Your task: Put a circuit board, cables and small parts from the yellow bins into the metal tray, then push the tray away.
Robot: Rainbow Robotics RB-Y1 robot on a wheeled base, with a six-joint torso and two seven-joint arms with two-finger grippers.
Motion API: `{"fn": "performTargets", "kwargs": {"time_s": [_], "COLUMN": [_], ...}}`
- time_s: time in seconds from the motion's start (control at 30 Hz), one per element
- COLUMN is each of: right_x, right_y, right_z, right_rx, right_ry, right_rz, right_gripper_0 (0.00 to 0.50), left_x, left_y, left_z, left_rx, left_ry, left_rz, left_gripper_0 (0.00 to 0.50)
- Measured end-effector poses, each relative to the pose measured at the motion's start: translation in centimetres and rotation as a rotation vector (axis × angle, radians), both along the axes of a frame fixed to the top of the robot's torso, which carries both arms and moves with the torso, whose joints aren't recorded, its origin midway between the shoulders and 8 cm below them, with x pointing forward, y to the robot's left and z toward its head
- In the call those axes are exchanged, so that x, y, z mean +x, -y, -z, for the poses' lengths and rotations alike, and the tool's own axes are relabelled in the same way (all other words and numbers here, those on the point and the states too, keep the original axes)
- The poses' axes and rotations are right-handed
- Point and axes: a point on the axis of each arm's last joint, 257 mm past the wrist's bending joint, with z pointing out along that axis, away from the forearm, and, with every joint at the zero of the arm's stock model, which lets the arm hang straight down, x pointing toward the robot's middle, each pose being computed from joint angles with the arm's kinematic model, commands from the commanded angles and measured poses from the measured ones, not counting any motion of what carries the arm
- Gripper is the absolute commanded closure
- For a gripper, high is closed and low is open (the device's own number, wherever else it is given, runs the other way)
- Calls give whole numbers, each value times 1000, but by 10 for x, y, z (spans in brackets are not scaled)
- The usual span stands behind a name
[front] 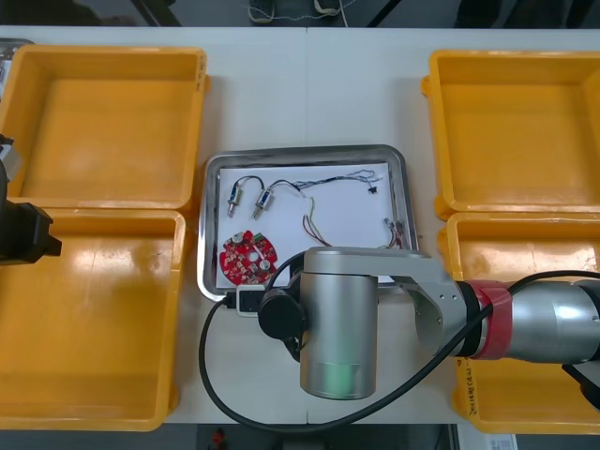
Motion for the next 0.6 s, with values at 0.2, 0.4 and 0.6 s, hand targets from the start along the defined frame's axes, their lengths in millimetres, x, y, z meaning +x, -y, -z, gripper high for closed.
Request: {"fn": "performTargets", "kwargs": {"time_s": [0.2,0.4,0.6], "right_x": [18,48,66], "right_y": [7,8,5], "right_z": [-6,-18,-27], "right_rx": [-38,-71,-86], "right_ry": [33,80,111], "right_rz": [-12,18,37], "right_gripper_0": [500,500,500], "left_x": [0,0,0], "left_y": [0,0,0], "left_z": [0,0,0], "left_rx": [0,0,0], "left_ry": [0,0,0], "left_rz": [0,0,0], "left_gripper_0": [0,0,0]}}
